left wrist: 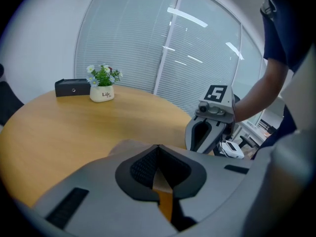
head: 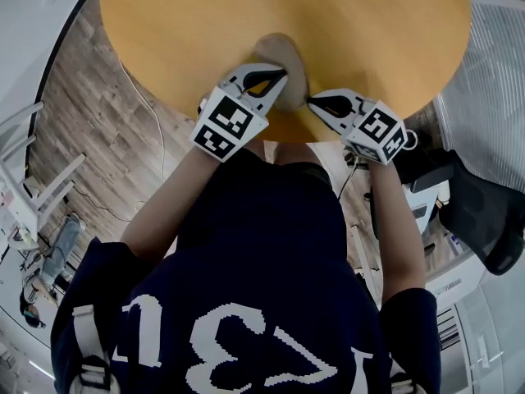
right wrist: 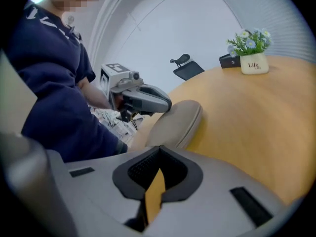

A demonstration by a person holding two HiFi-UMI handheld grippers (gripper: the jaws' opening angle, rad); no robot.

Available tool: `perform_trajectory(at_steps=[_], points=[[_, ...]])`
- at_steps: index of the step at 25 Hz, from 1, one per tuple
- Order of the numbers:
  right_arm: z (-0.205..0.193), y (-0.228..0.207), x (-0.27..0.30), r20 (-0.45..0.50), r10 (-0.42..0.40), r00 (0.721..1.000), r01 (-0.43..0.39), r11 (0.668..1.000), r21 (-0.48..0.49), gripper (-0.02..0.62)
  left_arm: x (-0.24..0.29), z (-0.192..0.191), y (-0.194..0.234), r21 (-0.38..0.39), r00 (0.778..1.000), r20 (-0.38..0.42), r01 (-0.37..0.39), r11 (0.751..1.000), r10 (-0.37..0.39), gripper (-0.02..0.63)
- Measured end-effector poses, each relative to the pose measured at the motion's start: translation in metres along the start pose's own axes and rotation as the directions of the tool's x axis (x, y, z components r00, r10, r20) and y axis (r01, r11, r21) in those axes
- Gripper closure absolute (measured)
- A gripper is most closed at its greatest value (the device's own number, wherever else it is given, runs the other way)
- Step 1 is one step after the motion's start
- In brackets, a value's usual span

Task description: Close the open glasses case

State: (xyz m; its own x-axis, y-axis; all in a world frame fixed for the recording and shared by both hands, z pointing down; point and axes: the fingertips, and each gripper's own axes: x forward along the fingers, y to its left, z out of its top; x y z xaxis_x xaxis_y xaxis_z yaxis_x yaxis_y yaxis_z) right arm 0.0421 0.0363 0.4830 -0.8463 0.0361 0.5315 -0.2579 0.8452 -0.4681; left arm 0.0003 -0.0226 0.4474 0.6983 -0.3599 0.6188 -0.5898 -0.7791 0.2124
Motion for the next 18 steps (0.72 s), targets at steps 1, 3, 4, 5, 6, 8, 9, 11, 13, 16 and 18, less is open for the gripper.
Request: perform_trajectory(at_steps=[1, 3, 4, 5, 6, 8, 9, 11, 13, 16, 18], points=[[-0.001, 0.01, 0.008, 0.03, 0.019, 0.999, -0.021, 0.999, 0.04, 0.574, -0.004, -0.004, -0.004, -0.028, 1.0, 0.01, -0.017, 0.999, 0.017, 0.592], [-0.001, 0.028, 0.024, 0.077, 0.047, 0.996, -0.054, 0.994, 0.09, 0.574, -0.01, -0.011, -0.006, -0.085, 0.997, 0.033, -0.062, 0.994, 0.065, 0.592], [0.0, 0.033, 0.028, 0.09, 0.045, 0.995, -0.054, 0.993, 0.102, 0.574, -0.011, -0.013, -0.005, -0.101, 0.995, 0.044, -0.079, 0.992, 0.084, 0.592], [0.0, 0.034, 0.029, 0.095, 0.032, 0.995, -0.043, 0.993, 0.113, 0.574, -0.012, -0.014, -0.004, -0.105, 0.994, 0.052, -0.087, 0.991, 0.093, 0.592], [-0.001, 0.032, 0.028, 0.091, 0.011, 0.996, -0.023, 0.992, 0.123, 0.574, -0.012, -0.013, -0.004, -0.101, 0.994, 0.059, -0.087, 0.991, 0.093, 0.592], [-0.006, 0.023, 0.023, 0.044, -0.037, 0.998, 0.032, 0.992, 0.118, 0.574, -0.01, -0.013, -0.005, -0.085, 0.994, 0.068, -0.079, 0.993, 0.084, 0.592], [-0.01, 0.02, 0.021, 0.003, -0.06, 0.998, 0.059, 0.994, 0.091, 0.574, -0.009, -0.013, -0.005, -0.07, 0.994, 0.07, -0.079, 0.994, 0.084, 0.592], [-0.015, 0.016, 0.021, -0.08, -0.101, 0.992, 0.102, 0.995, 0.005, 0.574, -0.009, -0.013, -0.005, -0.036, 0.993, 0.065, -0.092, 0.995, 0.094, 0.593], [-0.015, 0.014, 0.023, -0.128, -0.142, 0.981, 0.132, 0.988, -0.084, 0.574, -0.008, -0.013, -0.007, -0.024, 0.992, 0.063, -0.104, 0.994, 0.106, 0.592], [-0.013, 0.013, 0.022, -0.136, -0.195, 0.971, 0.17, 0.97, -0.172, 0.574, -0.008, -0.013, -0.011, -0.01, 0.991, 0.077, -0.111, 0.994, 0.112, 0.593], [-0.009, 0.012, 0.021, -0.108, -0.229, 0.967, 0.206, 0.96, -0.187, 0.574, -0.008, -0.013, -0.011, 0.002, 0.99, 0.081, -0.117, 0.993, 0.116, 0.594]])
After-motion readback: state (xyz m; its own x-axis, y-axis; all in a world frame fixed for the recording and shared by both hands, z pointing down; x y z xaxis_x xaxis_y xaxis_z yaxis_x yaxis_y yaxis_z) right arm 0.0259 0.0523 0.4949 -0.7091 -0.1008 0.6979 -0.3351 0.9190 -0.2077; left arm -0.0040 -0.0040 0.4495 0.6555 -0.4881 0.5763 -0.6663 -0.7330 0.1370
